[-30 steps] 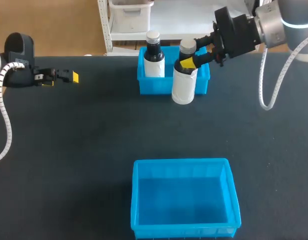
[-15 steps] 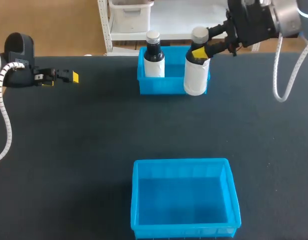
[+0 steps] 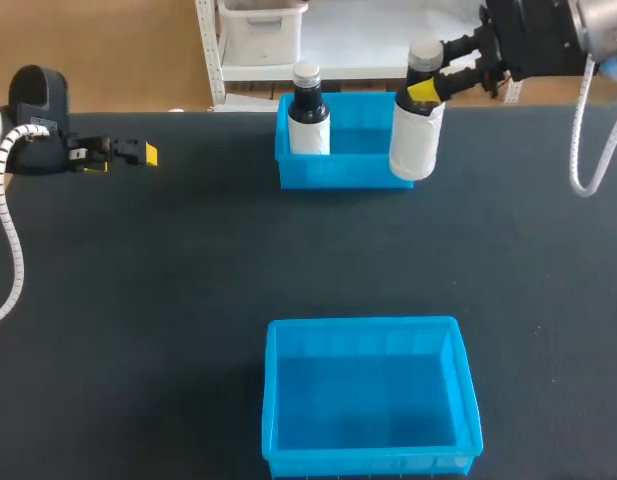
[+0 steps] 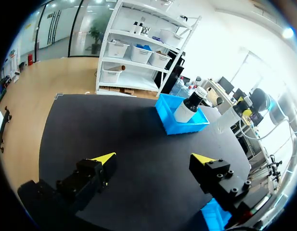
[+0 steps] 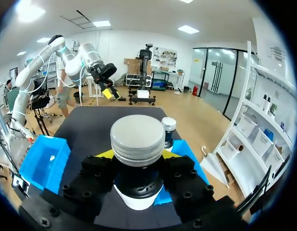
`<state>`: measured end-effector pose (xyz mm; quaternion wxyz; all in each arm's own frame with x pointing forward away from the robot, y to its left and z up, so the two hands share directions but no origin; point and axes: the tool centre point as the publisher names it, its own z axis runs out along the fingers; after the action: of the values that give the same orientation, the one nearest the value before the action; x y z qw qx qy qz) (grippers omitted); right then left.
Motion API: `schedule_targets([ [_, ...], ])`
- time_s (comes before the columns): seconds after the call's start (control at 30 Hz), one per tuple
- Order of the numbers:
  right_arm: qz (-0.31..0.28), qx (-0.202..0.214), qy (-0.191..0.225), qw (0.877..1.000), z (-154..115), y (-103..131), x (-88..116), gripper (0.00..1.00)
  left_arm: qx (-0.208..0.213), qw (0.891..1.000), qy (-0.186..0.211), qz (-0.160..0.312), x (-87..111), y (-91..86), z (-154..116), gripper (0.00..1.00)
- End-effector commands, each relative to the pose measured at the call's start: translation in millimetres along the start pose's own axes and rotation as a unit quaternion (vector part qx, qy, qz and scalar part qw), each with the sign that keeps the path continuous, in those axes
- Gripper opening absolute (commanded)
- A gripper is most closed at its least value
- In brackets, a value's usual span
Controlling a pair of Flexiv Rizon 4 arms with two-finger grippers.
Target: Pick up the bottle, and place it in the far bin if it is heavy, or in the near bin if it is light.
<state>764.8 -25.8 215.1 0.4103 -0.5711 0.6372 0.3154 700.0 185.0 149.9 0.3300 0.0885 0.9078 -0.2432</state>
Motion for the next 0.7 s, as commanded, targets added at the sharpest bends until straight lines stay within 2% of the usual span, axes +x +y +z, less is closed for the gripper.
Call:
schedule_targets([
  [0.03, 0.002, 0.003, 0.0, 1.0, -11.0, -0.1, -2.6, 0.0, 0.0, 1.0, 0.0, 0.0, 0.0, 0.0, 0.0, 1.0],
  [0.33, 0.008, 0.007, 0.001, 1.0, -16.2, -9.9, -5.5, 0.0, 0.0, 1.0, 0.0, 0.0, 0.0, 0.0, 0.0, 1.0],
  [0.7, 0.01, 0.027, 0.005, 1.0, -18.0, -40.2, -8.9, 0.0, 0.0, 1.0, 0.0, 0.0, 0.0, 0.0, 0.0, 1.0],
])
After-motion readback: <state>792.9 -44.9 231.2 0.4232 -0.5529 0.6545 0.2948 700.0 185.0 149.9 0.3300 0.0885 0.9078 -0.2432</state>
